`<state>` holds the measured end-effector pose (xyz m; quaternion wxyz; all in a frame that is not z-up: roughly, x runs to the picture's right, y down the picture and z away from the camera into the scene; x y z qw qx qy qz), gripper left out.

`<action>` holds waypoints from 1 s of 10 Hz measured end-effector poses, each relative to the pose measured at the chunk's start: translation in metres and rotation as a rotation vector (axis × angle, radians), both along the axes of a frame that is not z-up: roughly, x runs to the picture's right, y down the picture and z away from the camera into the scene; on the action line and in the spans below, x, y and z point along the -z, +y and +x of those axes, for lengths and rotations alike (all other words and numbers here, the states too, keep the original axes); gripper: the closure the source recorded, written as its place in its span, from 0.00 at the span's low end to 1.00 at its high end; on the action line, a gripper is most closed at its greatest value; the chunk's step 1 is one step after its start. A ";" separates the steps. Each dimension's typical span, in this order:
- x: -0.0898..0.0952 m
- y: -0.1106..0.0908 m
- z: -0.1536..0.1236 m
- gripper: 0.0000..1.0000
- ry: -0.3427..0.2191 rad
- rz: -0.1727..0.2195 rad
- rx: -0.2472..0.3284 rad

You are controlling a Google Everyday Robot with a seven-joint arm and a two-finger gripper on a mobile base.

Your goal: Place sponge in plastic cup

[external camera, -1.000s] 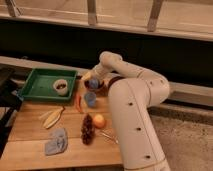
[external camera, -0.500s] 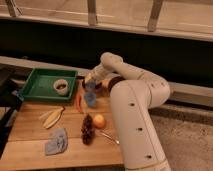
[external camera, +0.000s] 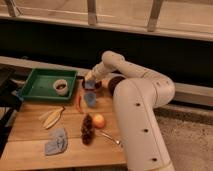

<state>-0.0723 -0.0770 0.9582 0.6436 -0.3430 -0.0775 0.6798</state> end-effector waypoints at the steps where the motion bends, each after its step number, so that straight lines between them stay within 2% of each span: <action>1: 0.012 -0.009 0.000 1.00 -0.010 0.015 -0.004; 3: 0.043 -0.029 0.002 1.00 -0.035 0.047 -0.005; 5: 0.074 -0.038 0.007 1.00 -0.055 0.065 0.008; 7: 0.100 -0.022 0.017 1.00 -0.058 0.055 0.028; 10: 0.122 0.019 0.032 1.00 -0.037 -0.011 0.017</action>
